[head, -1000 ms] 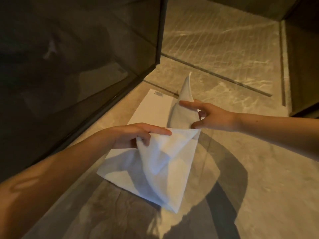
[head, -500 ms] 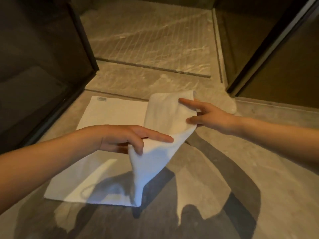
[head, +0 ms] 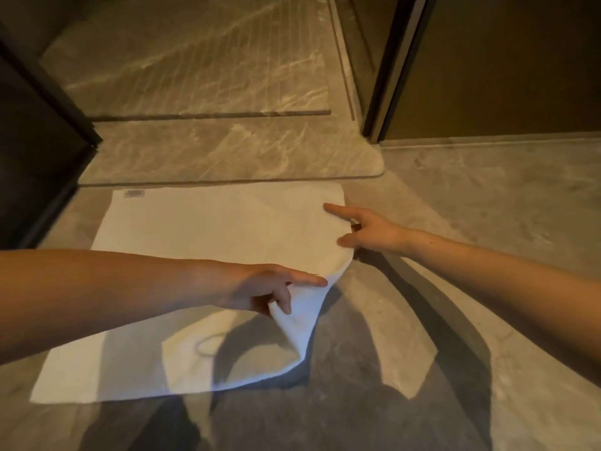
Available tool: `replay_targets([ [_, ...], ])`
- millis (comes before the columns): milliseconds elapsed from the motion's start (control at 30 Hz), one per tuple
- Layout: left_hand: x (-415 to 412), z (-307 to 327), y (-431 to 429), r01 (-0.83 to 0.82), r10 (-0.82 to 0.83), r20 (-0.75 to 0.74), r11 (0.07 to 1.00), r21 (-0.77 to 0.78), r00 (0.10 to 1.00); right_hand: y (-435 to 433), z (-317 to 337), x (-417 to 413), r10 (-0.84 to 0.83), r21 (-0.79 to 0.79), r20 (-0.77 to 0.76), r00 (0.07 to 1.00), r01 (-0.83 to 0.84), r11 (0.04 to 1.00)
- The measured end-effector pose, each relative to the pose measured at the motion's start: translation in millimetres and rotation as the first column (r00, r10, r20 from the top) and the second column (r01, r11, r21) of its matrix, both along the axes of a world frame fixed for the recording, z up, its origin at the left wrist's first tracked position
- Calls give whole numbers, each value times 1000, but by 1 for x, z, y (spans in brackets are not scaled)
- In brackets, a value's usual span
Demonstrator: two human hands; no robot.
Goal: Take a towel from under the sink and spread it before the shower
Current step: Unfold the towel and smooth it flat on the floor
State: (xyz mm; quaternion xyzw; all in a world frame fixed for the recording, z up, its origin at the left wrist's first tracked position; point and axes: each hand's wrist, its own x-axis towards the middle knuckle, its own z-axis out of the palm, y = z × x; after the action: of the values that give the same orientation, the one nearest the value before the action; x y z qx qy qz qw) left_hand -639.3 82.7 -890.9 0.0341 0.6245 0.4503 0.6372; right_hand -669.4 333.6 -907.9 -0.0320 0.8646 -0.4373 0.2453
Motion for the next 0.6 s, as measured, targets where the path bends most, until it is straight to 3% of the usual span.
replay_targets([
  [67,2,-9,4,23,-28,-128,999,-41,991,2,-13,0,29,39,-2,1000,-29,999],
  [200,0,-22,-4,-35,40,-112,998,46,993,7,-24,-3,59,88,-39,997,-56,995],
  [333,13,-28,-9,-121,141,-235,988,99,962,5,-26,-6,65,117,-67,996,-57,991],
  [400,22,-27,-8,-164,198,-219,973,164,956,0,-24,-7,51,174,-88,995,-35,984],
  [533,45,-20,7,-296,294,65,873,388,954,-17,-19,-5,-8,409,-336,942,153,900],
  [567,50,-21,13,-339,366,11,847,410,930,-22,-19,-4,20,470,-410,912,192,862],
  [600,52,-23,17,-380,463,-151,842,383,873,-26,-19,-3,69,504,-465,883,200,840],
])
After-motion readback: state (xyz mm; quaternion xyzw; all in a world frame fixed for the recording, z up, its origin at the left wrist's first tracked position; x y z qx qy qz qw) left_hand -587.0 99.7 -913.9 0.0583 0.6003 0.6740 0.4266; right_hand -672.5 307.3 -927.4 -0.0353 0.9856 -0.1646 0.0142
